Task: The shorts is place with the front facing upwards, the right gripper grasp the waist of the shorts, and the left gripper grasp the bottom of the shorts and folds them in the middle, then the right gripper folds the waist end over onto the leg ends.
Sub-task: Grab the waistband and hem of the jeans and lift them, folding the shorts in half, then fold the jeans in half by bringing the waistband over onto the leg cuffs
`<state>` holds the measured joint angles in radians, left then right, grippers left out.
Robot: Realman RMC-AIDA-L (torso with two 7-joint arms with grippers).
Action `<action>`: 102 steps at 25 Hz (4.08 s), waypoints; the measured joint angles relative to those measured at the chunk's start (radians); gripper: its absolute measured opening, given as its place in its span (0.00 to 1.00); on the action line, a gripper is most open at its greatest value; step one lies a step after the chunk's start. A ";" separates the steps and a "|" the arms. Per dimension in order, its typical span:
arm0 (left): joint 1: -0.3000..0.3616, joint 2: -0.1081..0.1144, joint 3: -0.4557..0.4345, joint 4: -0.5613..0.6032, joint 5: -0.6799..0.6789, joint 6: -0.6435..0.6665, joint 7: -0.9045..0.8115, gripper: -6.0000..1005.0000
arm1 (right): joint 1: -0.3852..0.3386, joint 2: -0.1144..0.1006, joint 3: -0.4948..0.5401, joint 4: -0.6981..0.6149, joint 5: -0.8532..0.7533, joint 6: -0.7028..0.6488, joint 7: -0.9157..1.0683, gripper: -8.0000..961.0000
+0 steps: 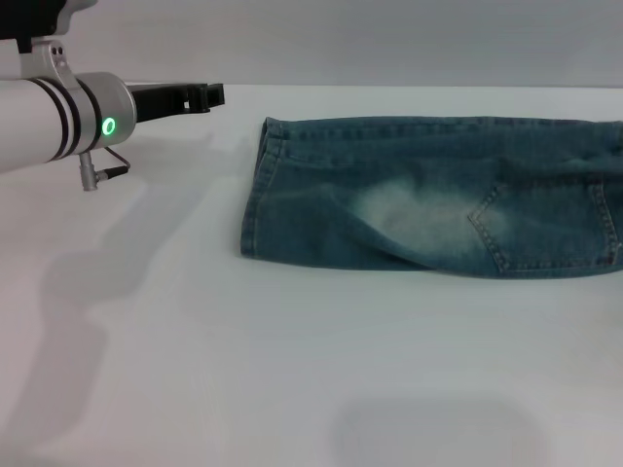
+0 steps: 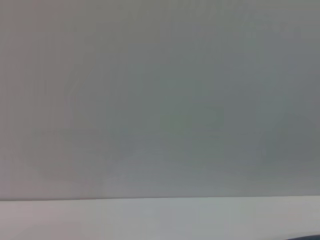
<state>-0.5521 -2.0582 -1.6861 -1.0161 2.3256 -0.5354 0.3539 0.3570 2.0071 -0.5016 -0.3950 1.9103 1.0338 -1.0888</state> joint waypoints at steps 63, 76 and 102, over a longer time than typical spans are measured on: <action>-0.018 0.000 -0.004 0.019 -0.022 -0.078 0.089 0.80 | -0.054 0.010 0.032 0.067 -0.114 -0.096 0.083 0.74; -0.024 0.000 -0.005 0.019 -0.023 -0.082 0.103 0.80 | 0.009 -0.013 0.016 0.099 -0.172 -0.117 0.115 0.65; -0.005 -0.005 0.041 0.042 -0.090 -0.010 0.116 0.80 | 0.149 0.044 -0.168 -0.134 -0.182 -0.113 0.223 0.17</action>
<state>-0.5567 -2.0628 -1.6447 -0.9742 2.2351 -0.5452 0.4696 0.5056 2.0511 -0.6695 -0.5287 1.7283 0.9209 -0.8657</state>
